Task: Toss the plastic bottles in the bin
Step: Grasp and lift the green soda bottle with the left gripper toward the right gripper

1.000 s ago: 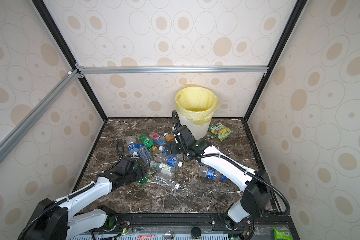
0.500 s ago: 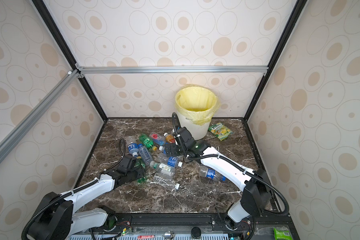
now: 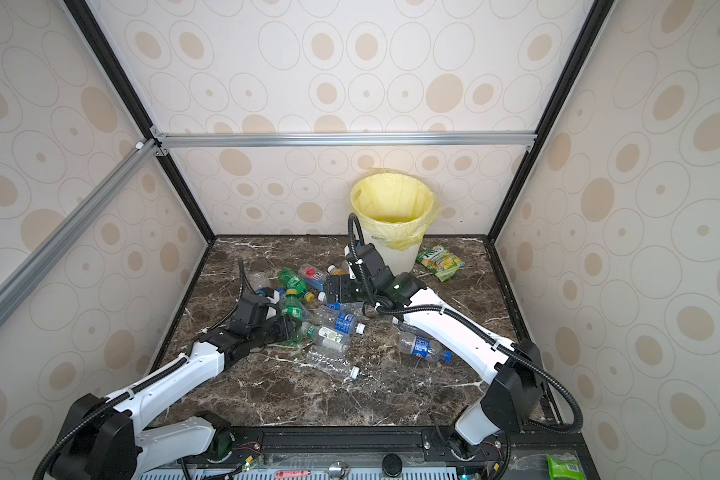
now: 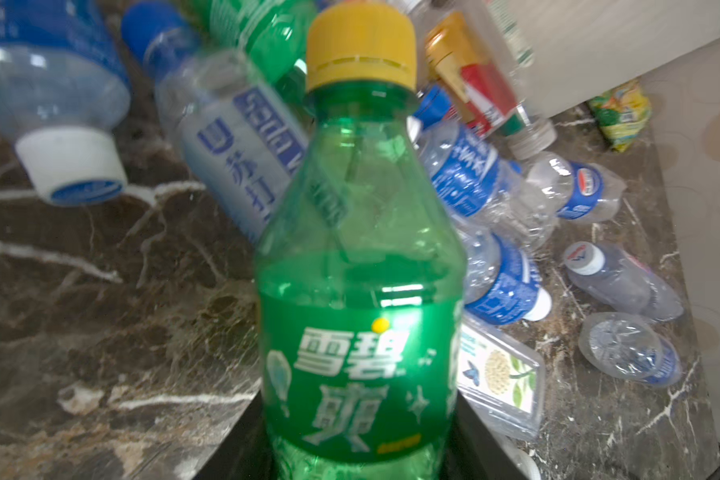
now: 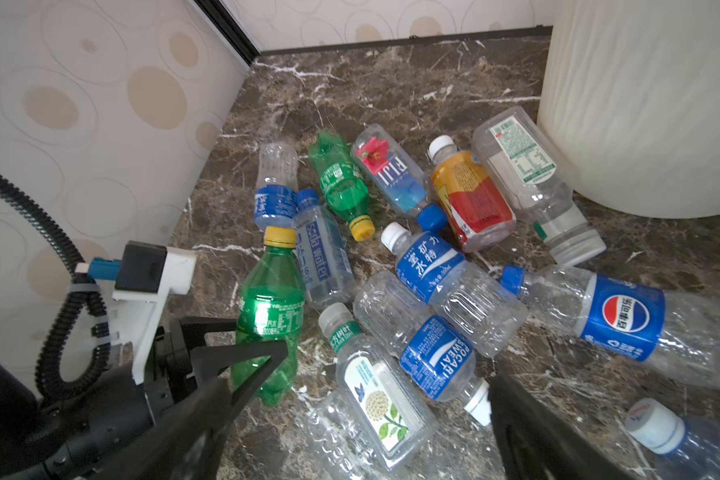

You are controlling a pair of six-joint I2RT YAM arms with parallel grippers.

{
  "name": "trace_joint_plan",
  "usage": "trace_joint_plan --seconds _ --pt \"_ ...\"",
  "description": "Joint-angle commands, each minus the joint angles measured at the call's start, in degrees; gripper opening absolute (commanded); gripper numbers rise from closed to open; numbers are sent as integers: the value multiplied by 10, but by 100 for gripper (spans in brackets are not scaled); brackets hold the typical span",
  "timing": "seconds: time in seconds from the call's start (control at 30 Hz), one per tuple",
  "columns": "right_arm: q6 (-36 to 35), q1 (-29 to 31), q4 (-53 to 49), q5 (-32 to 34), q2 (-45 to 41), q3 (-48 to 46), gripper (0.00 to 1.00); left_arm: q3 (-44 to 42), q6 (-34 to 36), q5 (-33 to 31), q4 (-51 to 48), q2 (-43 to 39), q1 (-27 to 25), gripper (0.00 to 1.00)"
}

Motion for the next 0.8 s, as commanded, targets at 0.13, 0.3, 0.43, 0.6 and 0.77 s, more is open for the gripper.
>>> trace_joint_plan --seconds 0.13,0.3,0.43,0.6,0.77 --pt "43 -40 -2 -50 10 60 96 102 80 43 70 -2 2 53" --pt "40 -52 -4 -51 10 103 94 201 122 63 85 65 0 53" --pt "42 -56 0 -49 18 130 94 205 125 94 144 90 -13 53" --pt "34 -60 12 -52 37 144 92 181 131 123 181 100 -29 54" --pt "38 -60 32 -71 64 147 85 159 136 126 199 80 -44 55"
